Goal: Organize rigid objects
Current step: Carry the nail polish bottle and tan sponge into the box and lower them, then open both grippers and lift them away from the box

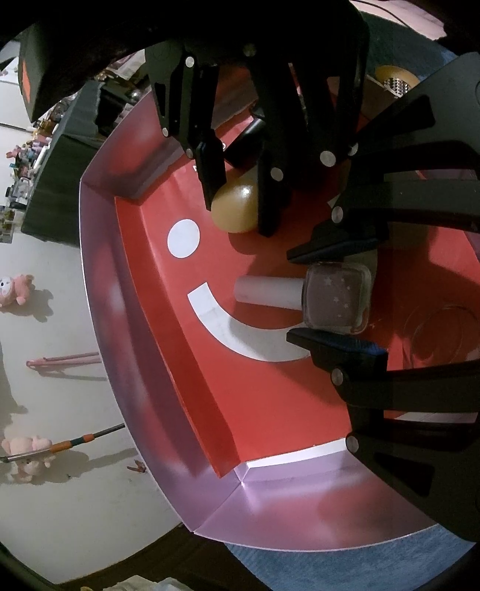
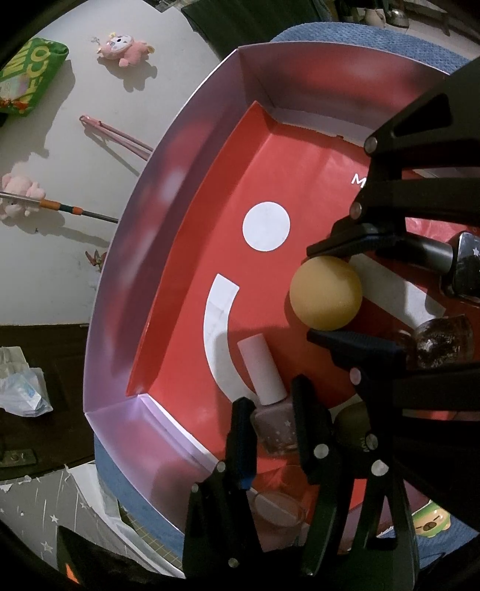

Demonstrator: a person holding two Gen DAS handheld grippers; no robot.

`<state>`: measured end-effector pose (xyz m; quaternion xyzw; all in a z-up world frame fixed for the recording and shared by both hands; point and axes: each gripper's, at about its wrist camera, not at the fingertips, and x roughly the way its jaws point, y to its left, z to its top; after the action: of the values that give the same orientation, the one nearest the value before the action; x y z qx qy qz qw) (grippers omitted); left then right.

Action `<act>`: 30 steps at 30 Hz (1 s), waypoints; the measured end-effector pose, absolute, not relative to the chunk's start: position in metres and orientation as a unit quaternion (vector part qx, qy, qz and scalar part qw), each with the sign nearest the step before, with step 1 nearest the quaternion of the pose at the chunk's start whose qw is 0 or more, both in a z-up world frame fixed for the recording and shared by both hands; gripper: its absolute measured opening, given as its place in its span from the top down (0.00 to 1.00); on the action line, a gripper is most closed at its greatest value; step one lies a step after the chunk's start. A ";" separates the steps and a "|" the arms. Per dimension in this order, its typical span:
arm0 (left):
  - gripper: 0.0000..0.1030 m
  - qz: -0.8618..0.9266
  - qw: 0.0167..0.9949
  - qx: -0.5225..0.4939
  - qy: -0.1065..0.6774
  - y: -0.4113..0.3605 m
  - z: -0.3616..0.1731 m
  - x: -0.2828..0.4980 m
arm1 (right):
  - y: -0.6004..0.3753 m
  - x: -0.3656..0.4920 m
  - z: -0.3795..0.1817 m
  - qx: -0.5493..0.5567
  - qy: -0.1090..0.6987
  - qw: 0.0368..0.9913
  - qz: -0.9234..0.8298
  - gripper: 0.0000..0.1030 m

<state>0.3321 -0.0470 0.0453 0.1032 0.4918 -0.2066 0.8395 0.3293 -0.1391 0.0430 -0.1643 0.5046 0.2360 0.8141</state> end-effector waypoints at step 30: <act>0.51 -0.209 0.858 0.051 0.466 -0.025 0.074 0.319 | -0.151 0.321 0.061 -0.150 0.487 0.832 0.219 0.37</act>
<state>0.3187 -0.0253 0.0745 0.0507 0.4661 -0.2086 0.8583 0.3215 -0.1512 0.0607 -0.1504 0.4872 0.2188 0.8320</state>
